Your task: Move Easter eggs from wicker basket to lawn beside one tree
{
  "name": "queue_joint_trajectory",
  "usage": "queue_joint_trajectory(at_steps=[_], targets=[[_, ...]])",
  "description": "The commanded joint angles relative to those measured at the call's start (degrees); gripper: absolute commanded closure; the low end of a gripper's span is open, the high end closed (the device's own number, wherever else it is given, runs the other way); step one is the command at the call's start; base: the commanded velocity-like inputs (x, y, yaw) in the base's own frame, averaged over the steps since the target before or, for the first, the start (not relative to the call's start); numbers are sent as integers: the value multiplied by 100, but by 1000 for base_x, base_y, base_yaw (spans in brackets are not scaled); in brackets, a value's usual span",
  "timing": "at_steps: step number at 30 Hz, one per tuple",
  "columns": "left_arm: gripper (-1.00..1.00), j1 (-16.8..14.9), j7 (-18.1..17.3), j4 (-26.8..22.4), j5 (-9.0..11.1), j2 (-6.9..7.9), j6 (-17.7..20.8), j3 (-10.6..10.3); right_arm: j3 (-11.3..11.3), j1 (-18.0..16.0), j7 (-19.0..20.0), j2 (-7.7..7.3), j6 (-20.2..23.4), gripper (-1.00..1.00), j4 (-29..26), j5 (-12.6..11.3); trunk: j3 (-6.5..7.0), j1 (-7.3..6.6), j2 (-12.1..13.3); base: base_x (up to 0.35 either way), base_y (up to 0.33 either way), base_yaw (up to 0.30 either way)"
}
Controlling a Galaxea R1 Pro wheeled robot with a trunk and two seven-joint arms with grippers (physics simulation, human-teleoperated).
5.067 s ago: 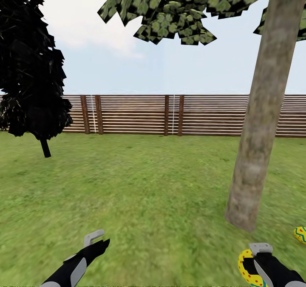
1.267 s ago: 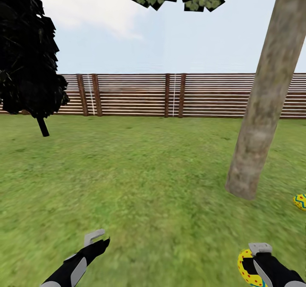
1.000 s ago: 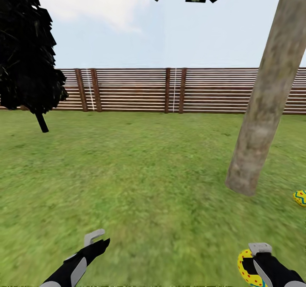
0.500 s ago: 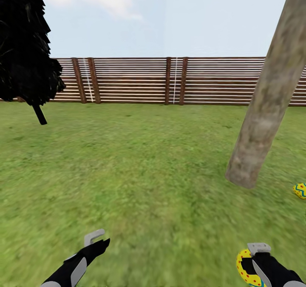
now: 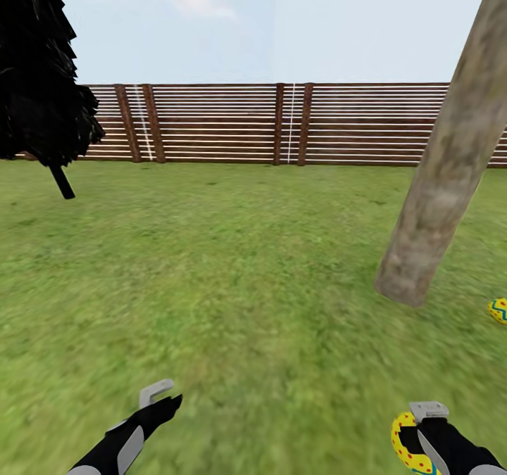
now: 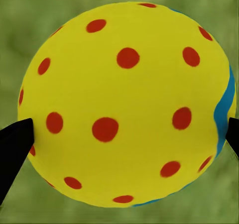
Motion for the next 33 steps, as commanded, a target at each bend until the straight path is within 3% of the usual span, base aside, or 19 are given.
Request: queue_joint_trajectory(at_steps=[1,10,33], targets=[[-100,-2,-33,-2,57,0,26,23,47,-1,-29,-5,32,100,-11,-44,-5,2,-2,301,-19,0],[-100,-2,-33,6,58,-2,26,22,47,-1,-25,-5,31,100,-11,-45,-5,2,-2,326,-2,-23],[-100,-2,-33,17,54,-31,35,22,47,-1,-20,-5,56,100,-11,-45,43,2,-2,329,-95,-268]])
